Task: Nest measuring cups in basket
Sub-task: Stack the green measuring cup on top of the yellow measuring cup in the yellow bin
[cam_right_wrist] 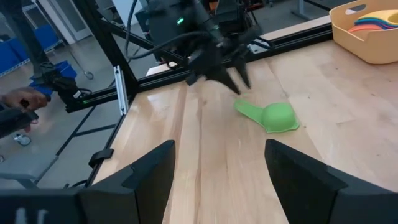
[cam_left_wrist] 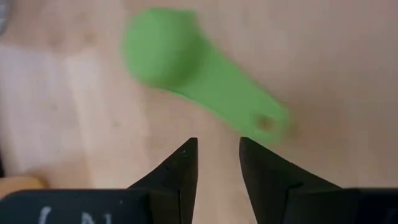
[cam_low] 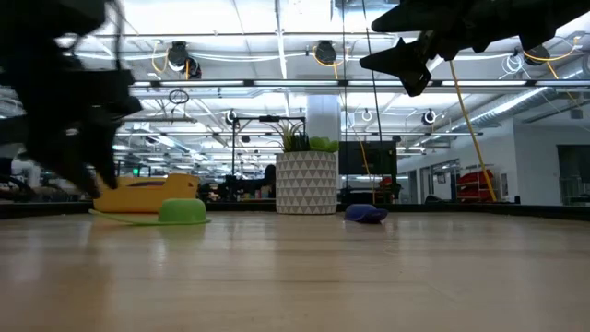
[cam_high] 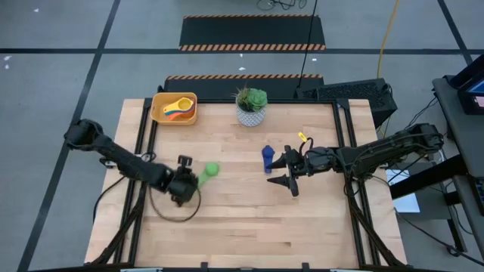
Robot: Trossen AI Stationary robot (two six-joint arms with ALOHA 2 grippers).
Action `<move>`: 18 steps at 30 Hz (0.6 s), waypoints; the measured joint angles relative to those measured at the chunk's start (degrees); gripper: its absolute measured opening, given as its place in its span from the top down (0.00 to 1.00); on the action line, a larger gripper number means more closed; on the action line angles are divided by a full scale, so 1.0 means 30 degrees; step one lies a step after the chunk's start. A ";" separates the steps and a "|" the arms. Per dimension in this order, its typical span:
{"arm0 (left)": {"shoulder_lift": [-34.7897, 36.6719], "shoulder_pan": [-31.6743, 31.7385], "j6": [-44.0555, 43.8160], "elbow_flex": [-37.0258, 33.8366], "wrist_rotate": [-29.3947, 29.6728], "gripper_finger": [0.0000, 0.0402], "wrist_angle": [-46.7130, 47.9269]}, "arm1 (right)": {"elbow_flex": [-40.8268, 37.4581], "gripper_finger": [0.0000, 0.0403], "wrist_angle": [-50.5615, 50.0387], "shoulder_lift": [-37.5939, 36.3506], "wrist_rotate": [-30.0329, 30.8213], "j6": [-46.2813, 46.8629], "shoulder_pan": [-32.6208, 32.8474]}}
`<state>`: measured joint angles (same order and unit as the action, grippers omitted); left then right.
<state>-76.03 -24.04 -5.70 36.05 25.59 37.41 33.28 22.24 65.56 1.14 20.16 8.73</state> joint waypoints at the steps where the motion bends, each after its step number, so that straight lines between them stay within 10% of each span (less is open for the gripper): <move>1: -0.0067 -0.0719 -0.0249 -0.0159 -0.0002 0.70 0.0047 | 0.0000 0.40 -0.0001 0.0000 -0.0037 0.0000 0.0000; 18: -0.4027 -0.4596 0.0806 -0.1104 0.4789 0.52 -0.3535 | 0.0000 0.40 0.0820 0.0000 -0.0427 -0.0176 0.0000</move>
<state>-88.11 -37.83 -3.28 32.74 39.95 26.81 33.28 24.70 65.56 -0.14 19.63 8.73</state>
